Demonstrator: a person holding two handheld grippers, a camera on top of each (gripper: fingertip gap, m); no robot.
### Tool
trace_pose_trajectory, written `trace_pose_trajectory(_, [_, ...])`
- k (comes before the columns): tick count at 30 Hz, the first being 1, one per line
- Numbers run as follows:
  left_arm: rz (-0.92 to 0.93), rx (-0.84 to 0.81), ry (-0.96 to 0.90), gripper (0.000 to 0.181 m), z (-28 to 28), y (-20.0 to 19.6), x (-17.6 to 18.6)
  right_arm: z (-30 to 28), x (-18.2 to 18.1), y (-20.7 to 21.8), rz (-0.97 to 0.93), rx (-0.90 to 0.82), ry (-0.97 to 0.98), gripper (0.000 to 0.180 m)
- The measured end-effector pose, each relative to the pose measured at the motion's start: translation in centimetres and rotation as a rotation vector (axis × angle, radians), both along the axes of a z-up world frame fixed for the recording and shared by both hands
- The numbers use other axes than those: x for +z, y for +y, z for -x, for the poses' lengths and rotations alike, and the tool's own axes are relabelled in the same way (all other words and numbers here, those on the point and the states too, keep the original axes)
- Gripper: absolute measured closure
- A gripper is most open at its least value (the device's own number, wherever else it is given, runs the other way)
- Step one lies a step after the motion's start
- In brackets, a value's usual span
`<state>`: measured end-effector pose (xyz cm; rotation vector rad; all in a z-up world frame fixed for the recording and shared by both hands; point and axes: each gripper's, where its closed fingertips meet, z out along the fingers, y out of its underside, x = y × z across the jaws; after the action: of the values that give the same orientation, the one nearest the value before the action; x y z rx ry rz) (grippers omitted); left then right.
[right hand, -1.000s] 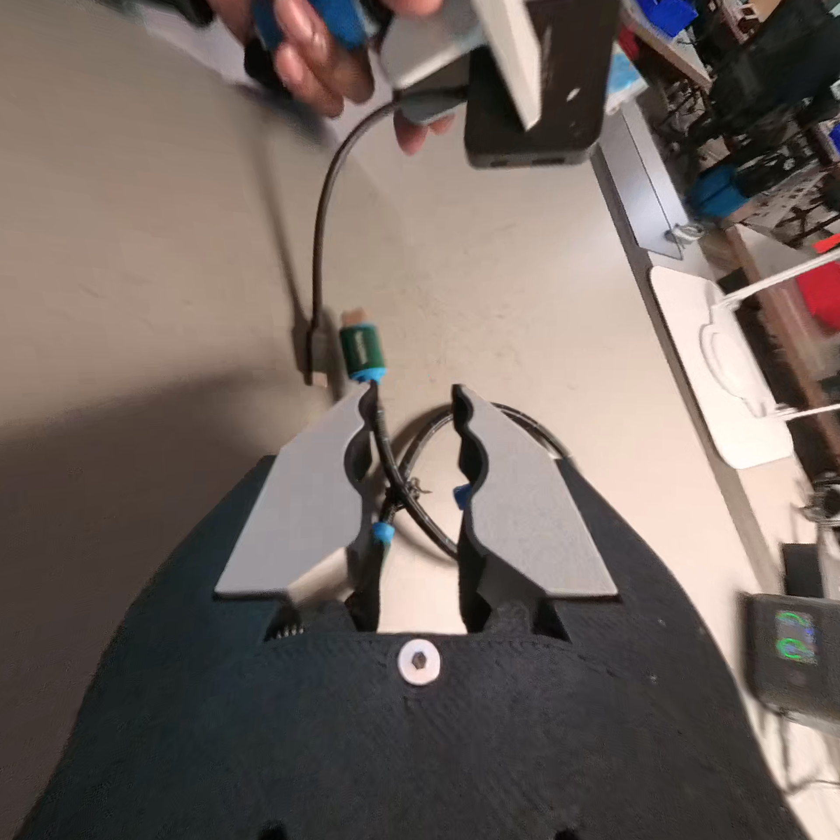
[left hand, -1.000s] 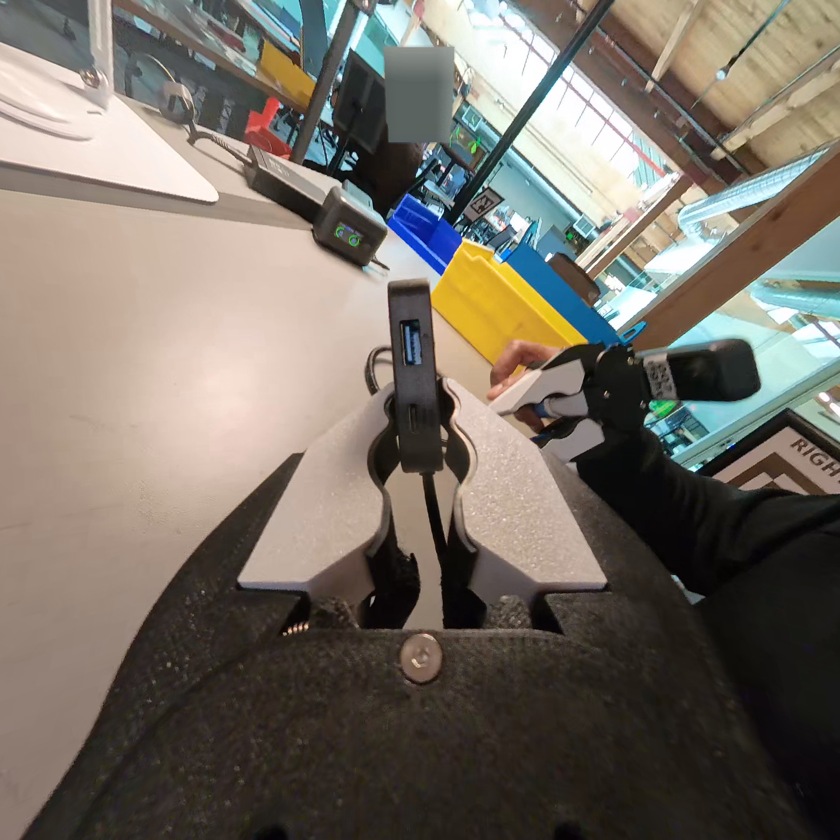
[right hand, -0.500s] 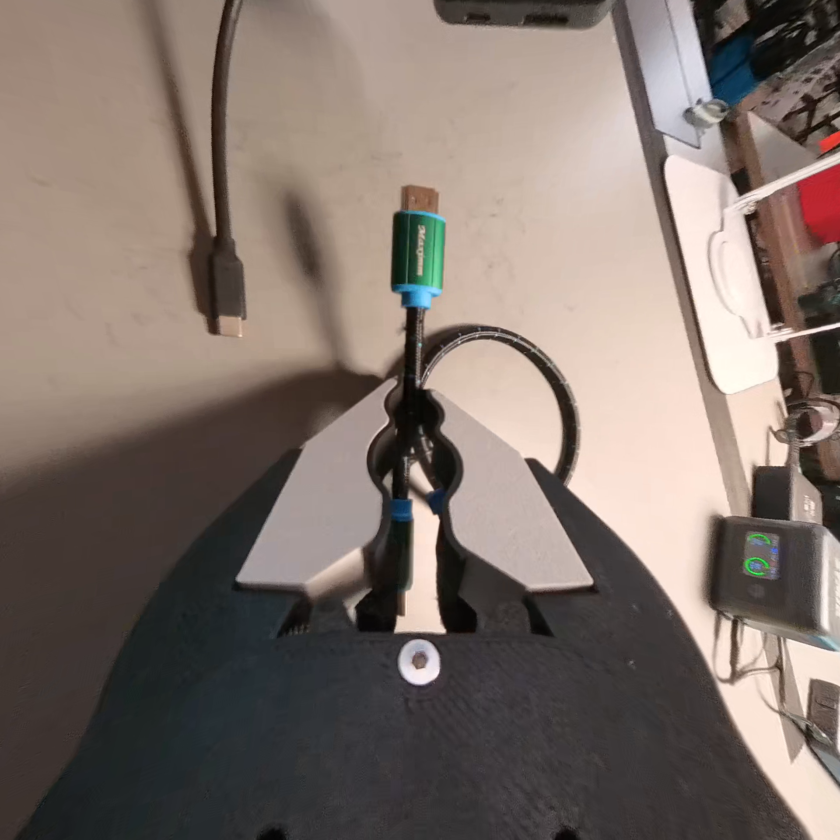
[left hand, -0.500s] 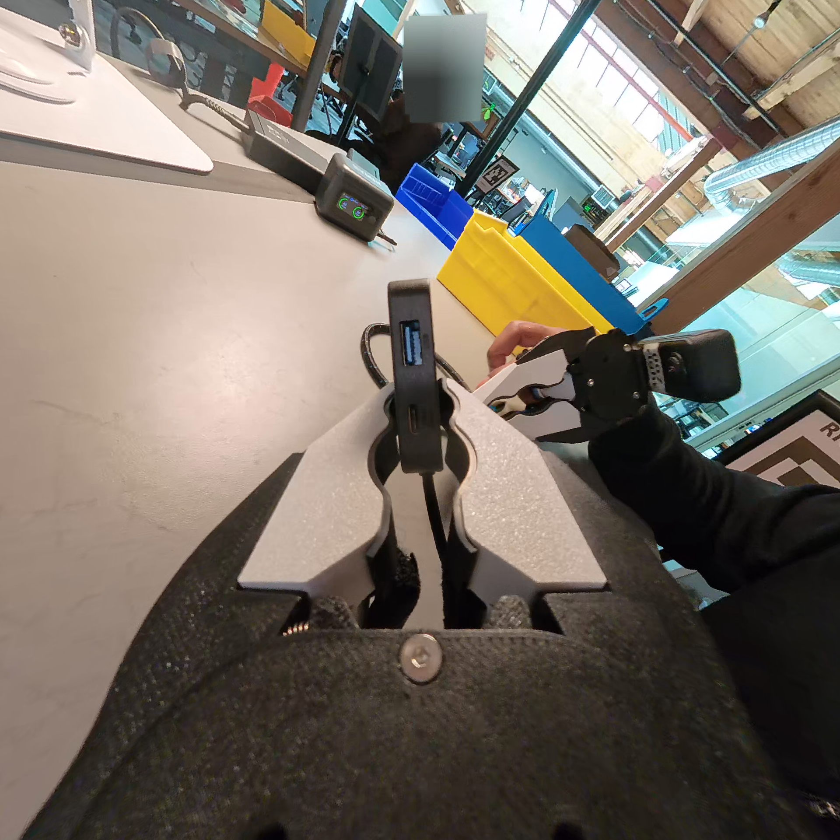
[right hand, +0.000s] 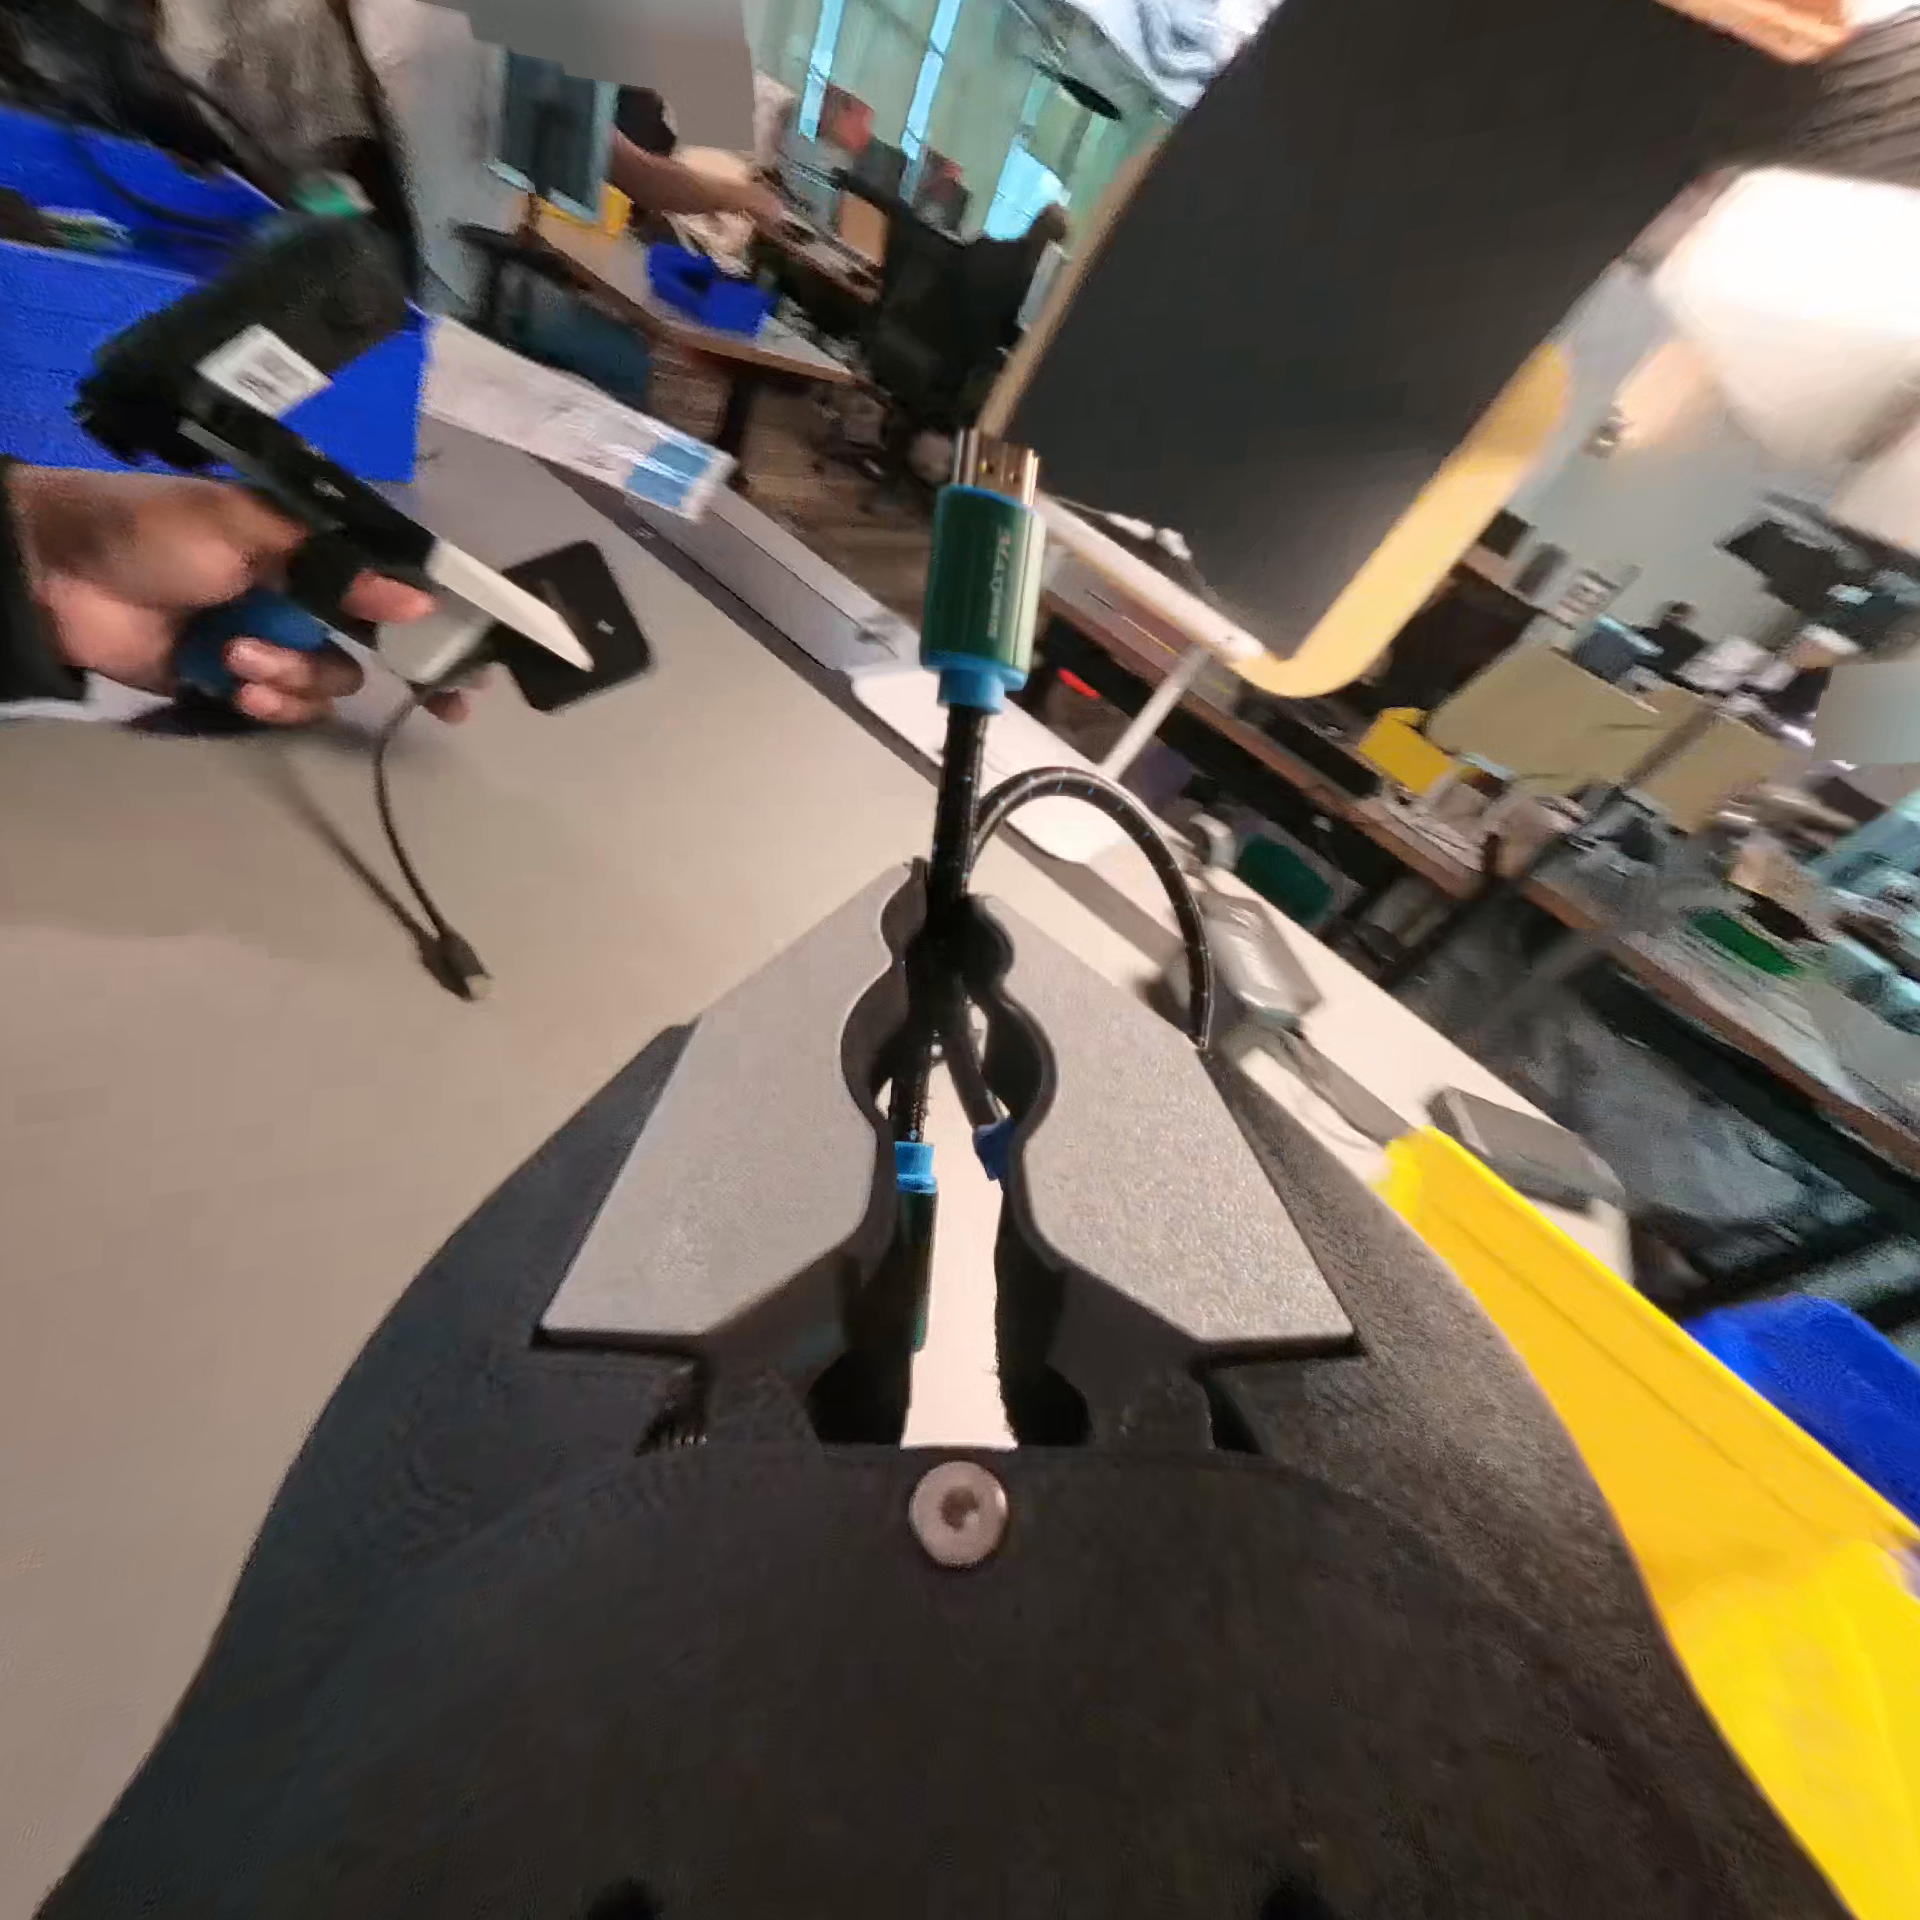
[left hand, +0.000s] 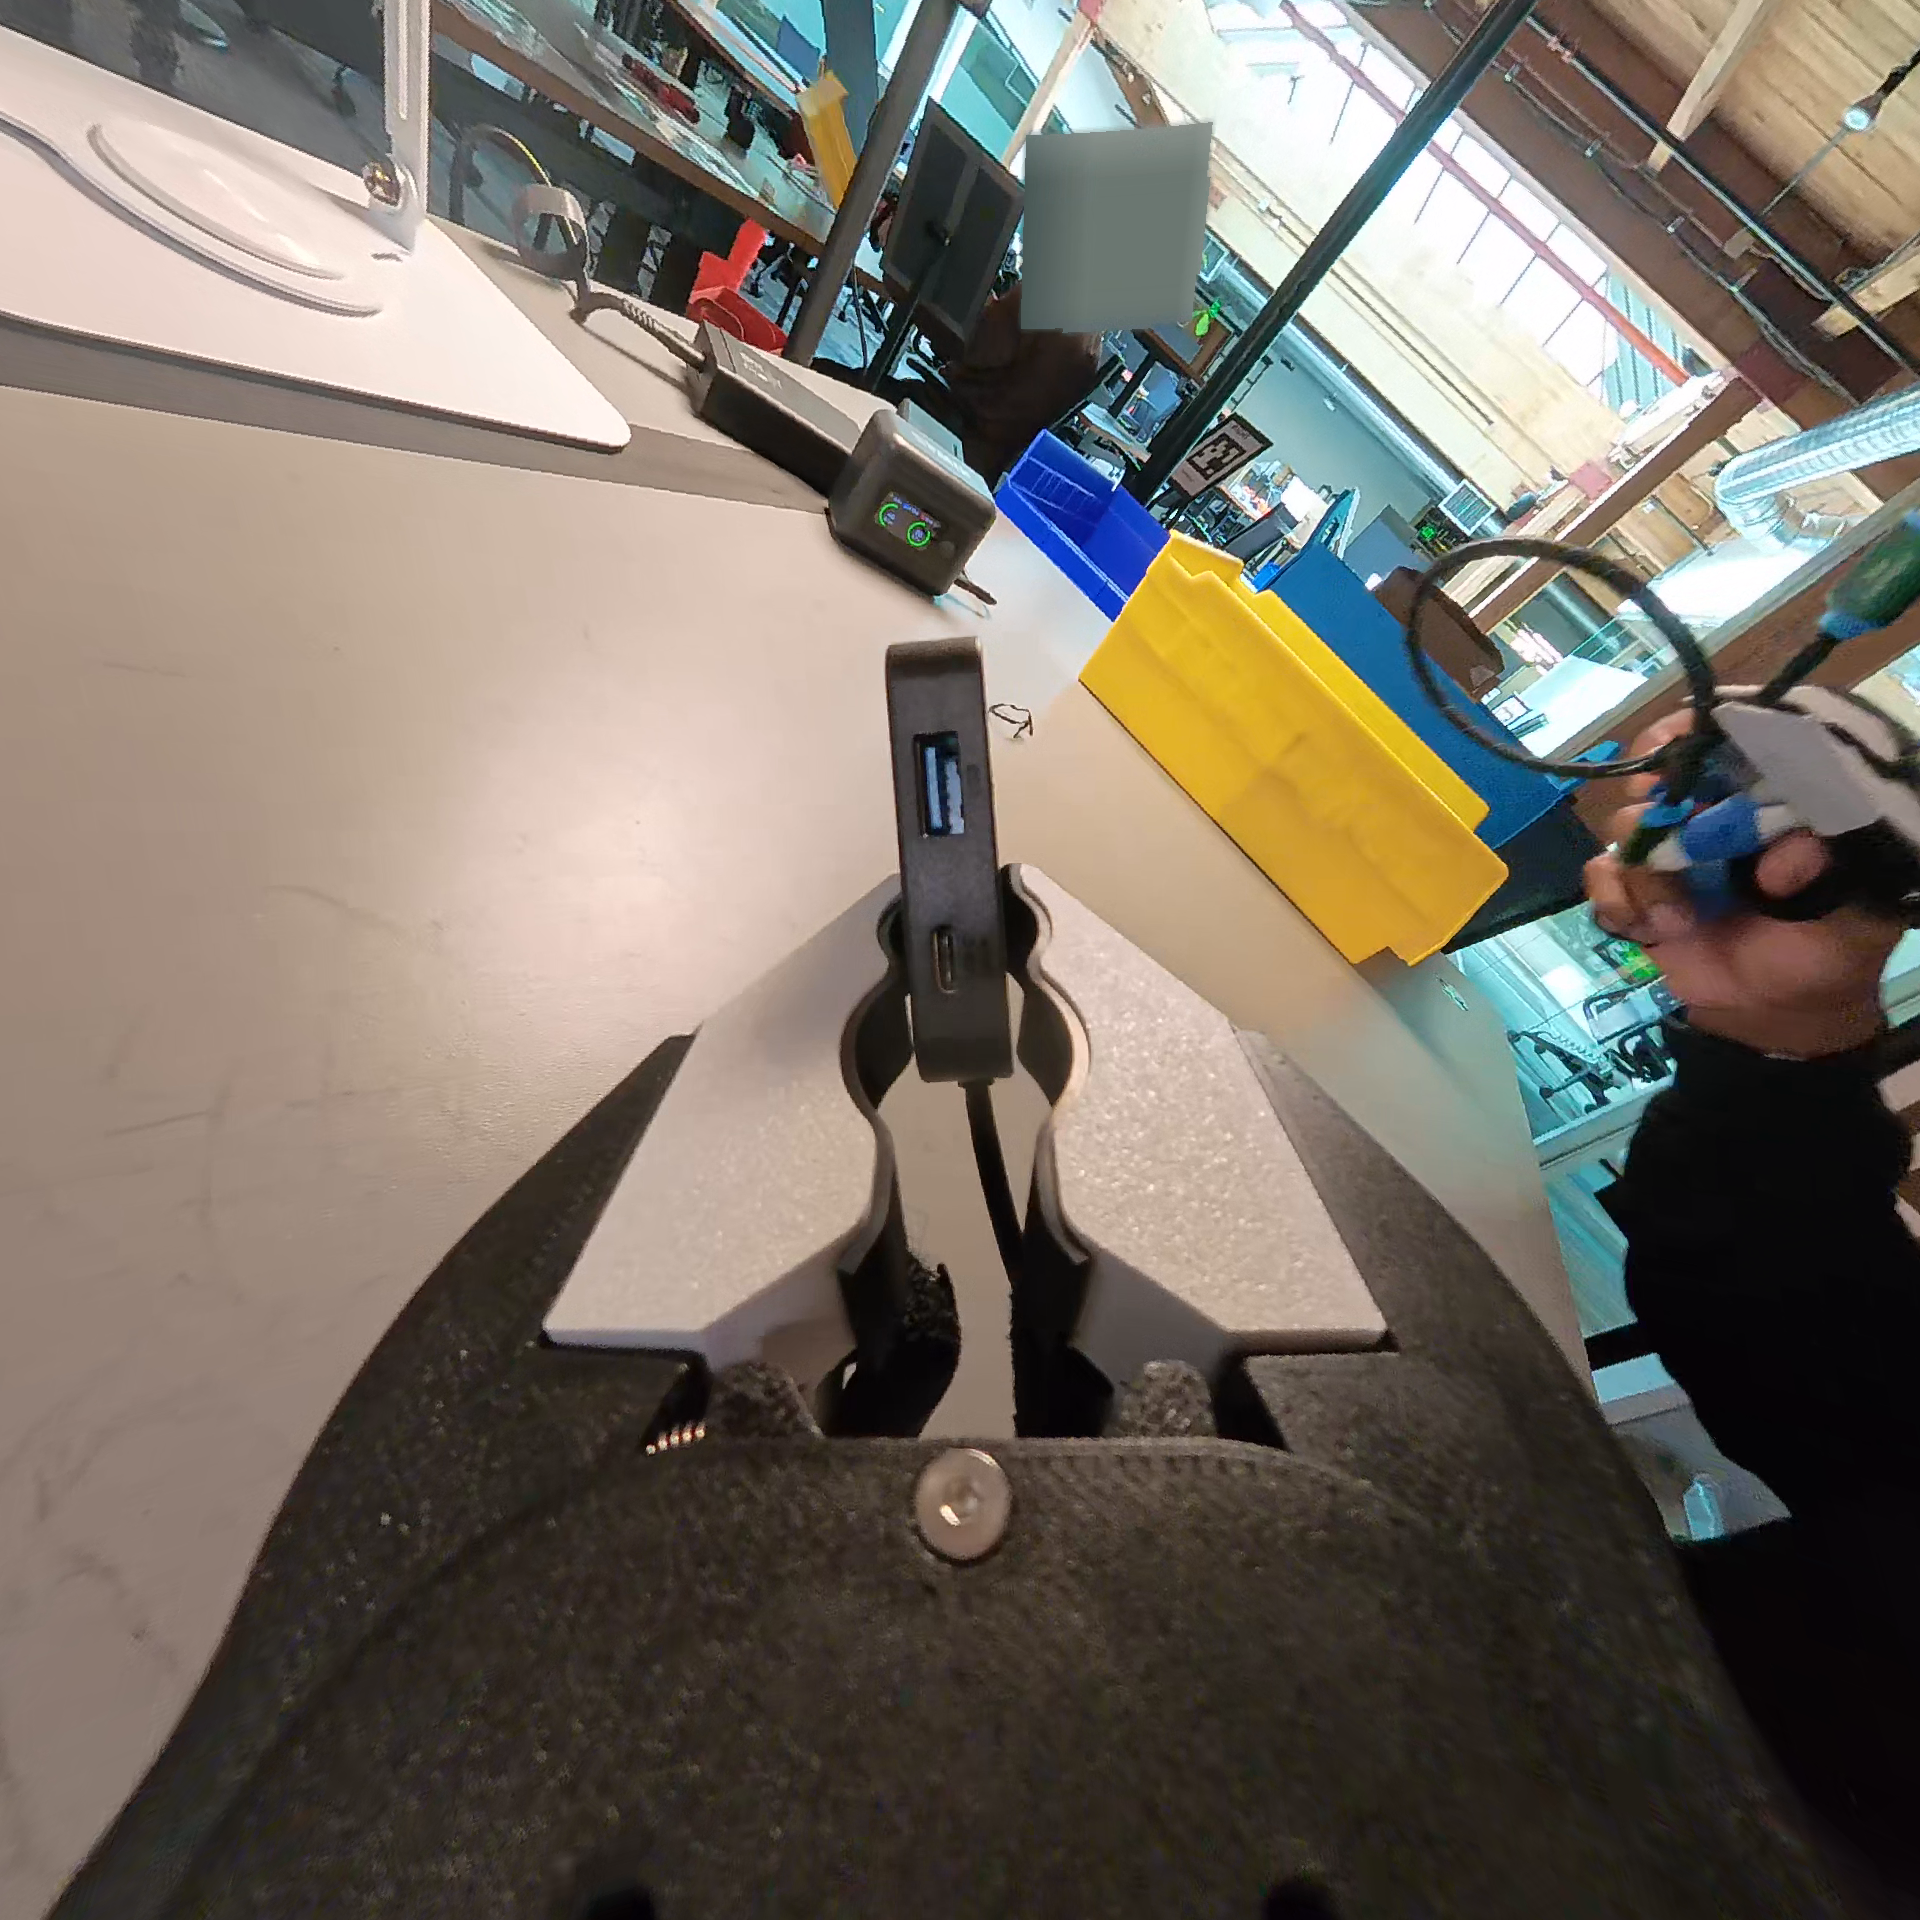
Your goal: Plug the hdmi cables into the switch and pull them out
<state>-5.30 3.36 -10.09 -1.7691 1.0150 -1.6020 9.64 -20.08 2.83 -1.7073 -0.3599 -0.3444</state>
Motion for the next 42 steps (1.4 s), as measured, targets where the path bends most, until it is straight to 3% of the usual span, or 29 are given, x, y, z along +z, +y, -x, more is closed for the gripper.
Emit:
trace_pose_trajectory(3, [-0.001,-0.003,0.002,0.167,-0.1,-0.2,0.0,-5.5,1.1,-5.0,0.081,-0.221,-0.166,0.174])
trace_pose_trajectory(7, [-0.009,-0.010,0.008,0.167,-0.4,-0.7,0.0,-14.1,-2.3,-9.9,0.241,-0.478,-0.251,0.173])
trace_pose_trajectory(13, [-0.015,-0.013,0.015,0.167,-0.5,-1.2,-0.2,-18.5,-13.0,-10.8,0.503,-0.493,-0.053,0.172])
trace_pose_trajectory(15, [-0.009,-0.013,0.013,0.167,-0.4,-1.2,-0.2,-17.8,-14.4,-10.7,0.556,-0.457,0.001,0.160])
trace_pose_trajectory(16, [-0.005,-0.013,0.012,0.167,-0.4,-1.2,-0.2,-17.7,-14.2,-10.8,0.558,-0.458,0.003,0.151])
trace_pose_trajectory(24, [-0.004,-0.004,0.011,0.167,-0.2,-1.0,0.2,-19.1,-5.6,-13.6,0.415,-0.624,-0.130,0.142])
trace_pose_trajectory(26, [-0.005,0.011,-0.009,0.167,-0.2,-0.9,0.7,-16.1,-3.8,-11.0,0.334,-0.546,-0.143,0.143])
trace_pose_trajectory(29, [0.000,0.035,-0.068,0.167,-0.4,-1.1,1.9,-8.0,-3.5,-3.9,0.219,-0.290,-0.098,0.143])
trace_pose_trajectory(35, [0.008,0.129,-0.270,0.167,-0.5,-2.0,4.7,11.5,-9.1,11.3,0.214,0.275,0.211,0.134])
trace_pose_trajectory(40, [-0.041,0.156,-0.323,0.167,-0.6,-2.7,5.2,18.3,-14.3,18.6,0.355,0.365,0.182,0.130])
trace_pose_trajectory(42, [-0.053,0.134,-0.303,0.167,-0.8,-2.9,5.0,18.9,-14.7,19.5,0.329,0.381,0.174,0.149])
